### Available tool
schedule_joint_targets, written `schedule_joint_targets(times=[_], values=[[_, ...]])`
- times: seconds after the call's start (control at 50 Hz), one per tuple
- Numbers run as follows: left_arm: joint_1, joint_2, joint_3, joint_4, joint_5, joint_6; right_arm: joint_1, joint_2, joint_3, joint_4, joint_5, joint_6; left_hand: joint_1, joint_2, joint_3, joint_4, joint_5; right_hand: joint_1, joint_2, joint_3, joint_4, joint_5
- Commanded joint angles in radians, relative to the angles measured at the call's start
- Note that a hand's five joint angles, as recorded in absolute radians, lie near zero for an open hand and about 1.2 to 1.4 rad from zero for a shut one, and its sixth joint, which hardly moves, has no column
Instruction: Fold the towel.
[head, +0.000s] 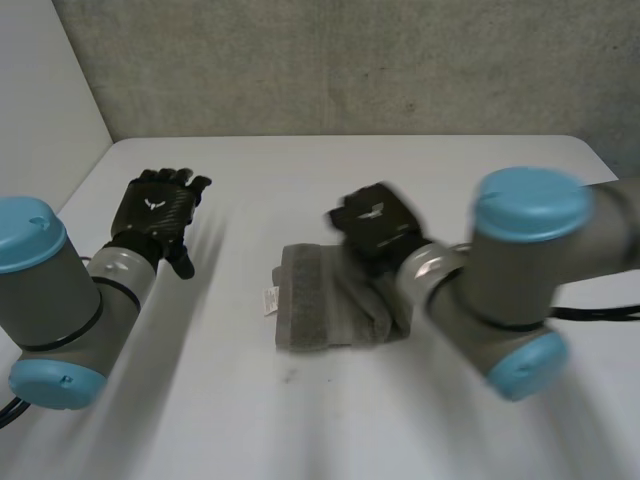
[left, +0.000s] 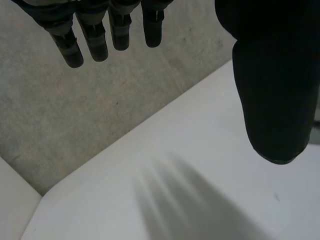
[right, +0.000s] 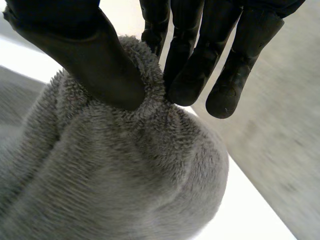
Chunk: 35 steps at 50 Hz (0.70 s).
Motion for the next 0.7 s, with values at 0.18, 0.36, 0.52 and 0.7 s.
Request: schedule_joint_targets(times=[0.18,0.36,0.52,0.7], values=[[-0.056,-0.008,0.111,-0.065,-0.002,-0.174,0.164,0.147,-0.184,0.177,0.109,0.015,0.0,0.01,0.008,0.008,-0.025,-1.101,-1.084,-1.157,-1.166,-1.146],[-0.154,-0.108,0.235,-0.171,-0.002,-0.289,0.001,-0.052,-0.026,0.147,0.109,0.397,0.013,0.023,0.02,0.021,-0.013,-1.101,-1.084,-1.157,-1.166,-1.146],[-0.266,-0.255,0.334,-0.231,-0.005,-0.341,-0.057,-0.005,-0.026,0.177,0.064,0.457,0.027,0.038,0.035,0.035,0.002,-1.101,-1.084,-1.157,-1.166,-1.146],[-0.295,-0.399,0.41,-0.245,-0.045,-0.332,-0.078,0.135,-0.081,0.193,0.05,0.434,0.039,0.049,0.047,0.047,0.014,-1.101,-1.084,-1.157,-1.166,-1.146]])
